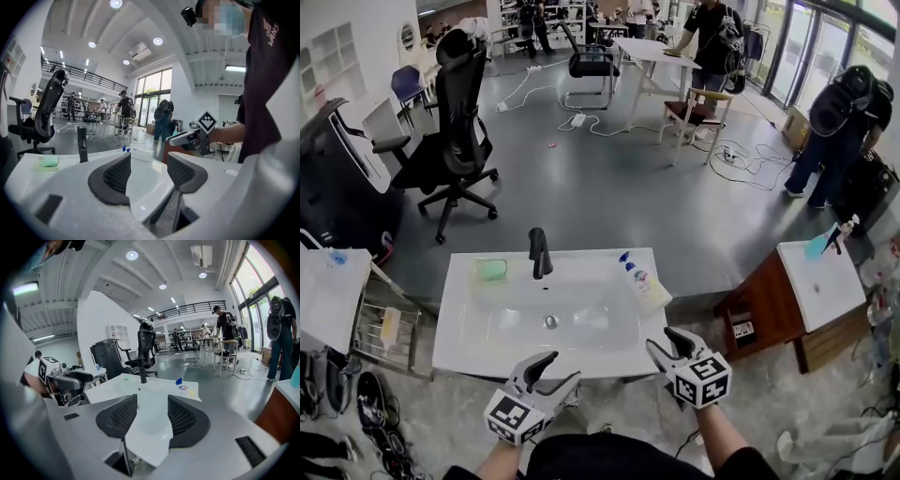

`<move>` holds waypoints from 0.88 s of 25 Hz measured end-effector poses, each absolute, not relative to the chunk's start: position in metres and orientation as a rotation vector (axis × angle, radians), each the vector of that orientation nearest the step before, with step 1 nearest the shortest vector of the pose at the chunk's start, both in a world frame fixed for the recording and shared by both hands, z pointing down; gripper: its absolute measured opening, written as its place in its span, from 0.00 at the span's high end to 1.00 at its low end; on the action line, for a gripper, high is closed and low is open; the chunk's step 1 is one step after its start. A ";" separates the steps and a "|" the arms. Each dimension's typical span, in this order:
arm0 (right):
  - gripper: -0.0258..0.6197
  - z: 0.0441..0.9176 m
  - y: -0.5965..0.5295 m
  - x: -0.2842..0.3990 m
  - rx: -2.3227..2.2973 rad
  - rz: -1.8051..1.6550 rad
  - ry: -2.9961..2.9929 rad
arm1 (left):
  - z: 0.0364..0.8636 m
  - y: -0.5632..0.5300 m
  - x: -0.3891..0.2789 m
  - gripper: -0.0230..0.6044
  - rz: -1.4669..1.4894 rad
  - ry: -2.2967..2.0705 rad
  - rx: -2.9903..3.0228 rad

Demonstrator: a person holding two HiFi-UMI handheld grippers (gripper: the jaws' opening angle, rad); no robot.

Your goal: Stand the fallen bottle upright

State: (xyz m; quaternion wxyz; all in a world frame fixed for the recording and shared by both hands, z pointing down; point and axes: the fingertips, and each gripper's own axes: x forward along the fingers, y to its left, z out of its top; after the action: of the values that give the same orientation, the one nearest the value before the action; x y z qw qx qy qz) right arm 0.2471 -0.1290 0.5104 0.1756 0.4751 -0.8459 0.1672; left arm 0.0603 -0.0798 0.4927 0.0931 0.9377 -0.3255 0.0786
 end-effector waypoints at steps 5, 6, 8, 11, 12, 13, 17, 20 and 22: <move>0.66 0.510 -0.194 0.249 1.318 0.421 -2.323 | 0.497 -0.119 0.048 0.59 0.281 -0.945 2.824; 0.66 0.511 -0.205 0.249 1.314 0.417 -2.310 | 0.499 -0.126 0.046 0.59 0.292 -0.942 2.831; 0.65 0.511 -0.228 0.250 1.308 0.413 -2.289 | 0.501 -0.139 0.042 0.59 0.304 -0.942 2.835; 0.64 0.515 -0.265 0.248 1.308 0.417 -2.253 | 0.501 -0.159 0.032 0.59 0.287 -0.940 2.823; 0.64 0.516 -0.276 0.248 1.305 0.421 -2.240 | 0.501 -0.165 0.029 0.59 0.281 -0.944 2.817; 0.64 0.518 -0.287 0.247 1.300 0.426 -2.227 | 0.502 -0.170 0.025 0.59 0.276 -0.950 2.810; 0.63 0.528 -0.326 0.245 1.272 0.459 -2.173 | 0.513 -0.186 0.011 0.59 0.293 -0.958 2.809; 0.63 0.538 -0.352 0.244 1.231 0.490 -2.114 | 0.517 -0.197 0.002 0.59 0.298 -0.955 2.800; 0.63 0.547 -0.366 0.243 1.196 0.516 -2.077 | 0.522 -0.203 -0.003 0.59 0.294 -0.954 2.783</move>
State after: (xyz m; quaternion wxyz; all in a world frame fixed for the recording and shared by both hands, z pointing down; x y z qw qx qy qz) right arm 0.2434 -0.3661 0.5467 0.3383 0.4592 -0.7971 0.1982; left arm -0.0032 -0.2034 0.5215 0.0922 0.9373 -0.3212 0.0989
